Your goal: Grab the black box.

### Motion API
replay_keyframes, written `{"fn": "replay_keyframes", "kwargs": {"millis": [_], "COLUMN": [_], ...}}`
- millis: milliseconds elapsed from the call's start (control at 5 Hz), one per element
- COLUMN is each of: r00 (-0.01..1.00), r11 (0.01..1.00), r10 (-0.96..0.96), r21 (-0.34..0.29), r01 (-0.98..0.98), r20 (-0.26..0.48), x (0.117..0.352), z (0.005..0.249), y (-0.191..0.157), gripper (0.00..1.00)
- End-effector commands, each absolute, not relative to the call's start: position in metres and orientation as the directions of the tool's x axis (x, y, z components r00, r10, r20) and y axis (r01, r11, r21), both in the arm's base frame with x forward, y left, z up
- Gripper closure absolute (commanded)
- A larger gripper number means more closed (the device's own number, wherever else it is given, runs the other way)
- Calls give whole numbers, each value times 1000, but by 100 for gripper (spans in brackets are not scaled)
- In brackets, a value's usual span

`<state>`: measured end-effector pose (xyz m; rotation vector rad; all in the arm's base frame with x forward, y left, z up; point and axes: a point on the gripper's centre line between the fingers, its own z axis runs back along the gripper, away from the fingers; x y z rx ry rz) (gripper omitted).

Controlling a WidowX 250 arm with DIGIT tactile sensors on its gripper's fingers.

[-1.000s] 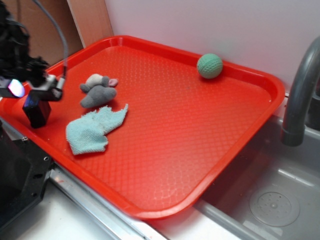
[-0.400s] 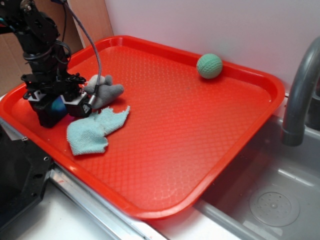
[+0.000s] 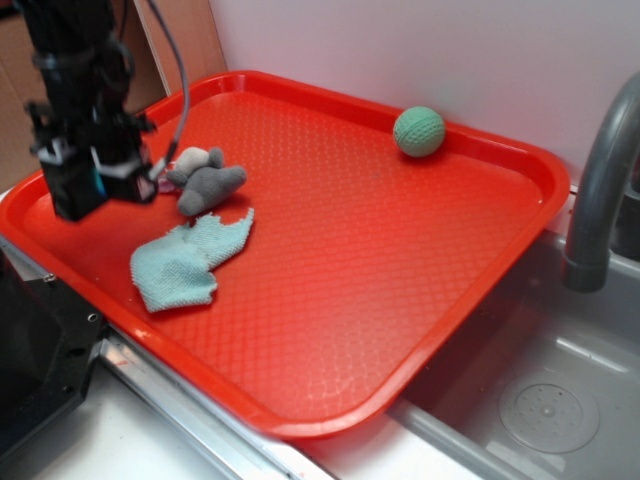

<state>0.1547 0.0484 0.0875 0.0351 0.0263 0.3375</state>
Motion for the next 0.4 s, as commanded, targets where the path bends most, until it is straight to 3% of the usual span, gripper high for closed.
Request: {"fn": "replay_keyframes", "kwargs": {"millis": [0, 200], "r00": [989, 995], "r11": [990, 996], "r10": [88, 43], "r21": [-124, -80], "r01": [-73, -36], "r20": [120, 85], "x": [211, 223], "z": [194, 215], "y": [31, 10], "gripper": [100, 100]}}
